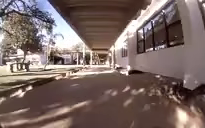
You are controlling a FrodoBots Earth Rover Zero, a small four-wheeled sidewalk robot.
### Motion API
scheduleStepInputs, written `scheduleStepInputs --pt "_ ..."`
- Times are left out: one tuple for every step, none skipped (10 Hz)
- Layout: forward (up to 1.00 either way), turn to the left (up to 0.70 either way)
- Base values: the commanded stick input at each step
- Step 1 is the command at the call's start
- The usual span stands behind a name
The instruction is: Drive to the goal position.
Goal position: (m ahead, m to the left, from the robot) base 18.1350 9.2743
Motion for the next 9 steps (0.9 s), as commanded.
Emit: scheduleStepInputs --pt "0.70 0.00" --pt "0.70 0.00" --pt "0.70 0.10" --pt "0.70 0.26" --pt "0.70 0.26" --pt "0.70 0.08" --pt "0.70 0.00" --pt "0.70 0.00" --pt "0.70 0.00"
